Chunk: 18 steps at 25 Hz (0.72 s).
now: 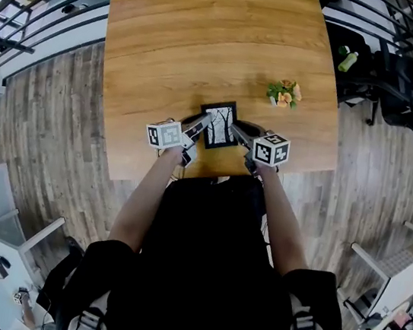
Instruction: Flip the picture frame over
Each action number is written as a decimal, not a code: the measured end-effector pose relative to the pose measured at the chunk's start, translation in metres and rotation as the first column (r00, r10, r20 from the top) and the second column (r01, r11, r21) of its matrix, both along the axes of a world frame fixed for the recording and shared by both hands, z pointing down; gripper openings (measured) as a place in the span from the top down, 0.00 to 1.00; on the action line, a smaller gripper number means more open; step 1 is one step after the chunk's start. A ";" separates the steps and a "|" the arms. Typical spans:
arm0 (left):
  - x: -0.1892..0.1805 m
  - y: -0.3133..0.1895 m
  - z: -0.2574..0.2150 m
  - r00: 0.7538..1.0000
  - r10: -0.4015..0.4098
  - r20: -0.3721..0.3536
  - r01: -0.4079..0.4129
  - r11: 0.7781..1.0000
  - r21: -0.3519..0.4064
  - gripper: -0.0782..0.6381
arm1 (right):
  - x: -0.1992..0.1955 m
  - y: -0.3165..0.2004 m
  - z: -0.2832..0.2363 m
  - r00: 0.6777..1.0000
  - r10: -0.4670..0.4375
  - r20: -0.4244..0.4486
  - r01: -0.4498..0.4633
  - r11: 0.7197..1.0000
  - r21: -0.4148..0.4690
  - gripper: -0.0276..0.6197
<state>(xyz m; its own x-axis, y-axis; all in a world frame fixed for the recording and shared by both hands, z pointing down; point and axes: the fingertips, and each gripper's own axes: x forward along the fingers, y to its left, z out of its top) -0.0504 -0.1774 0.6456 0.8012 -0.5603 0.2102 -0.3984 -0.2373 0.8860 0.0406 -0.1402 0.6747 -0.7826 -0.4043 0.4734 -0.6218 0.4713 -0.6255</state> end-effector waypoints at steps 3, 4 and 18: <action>0.000 -0.006 0.011 0.998 -0.005 0.059 0.005 1.000 -0.003 0.76 | 0.001 -0.003 0.009 1.000 0.015 -0.001 -0.015 1.000 -0.024 0.82; 0.001 -0.007 0.013 0.996 -0.001 0.084 0.002 1.000 -0.001 0.76 | 0.001 -0.003 0.013 1.000 0.015 -0.010 -0.015 0.999 -0.028 0.82; 0.001 -0.019 0.062 0.944 0.037 0.328 -0.041 0.999 0.006 0.72 | -0.001 -0.013 0.061 0.984 0.011 -0.177 -0.016 1.000 -0.024 0.82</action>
<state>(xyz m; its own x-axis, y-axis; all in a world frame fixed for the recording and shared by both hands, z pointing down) -0.0495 -0.1965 0.7077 0.7102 -0.5347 0.4580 -0.6568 -0.2688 0.7046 0.0398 -0.1533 0.7360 -0.6803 -0.4000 0.6141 -0.7297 0.4475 -0.5169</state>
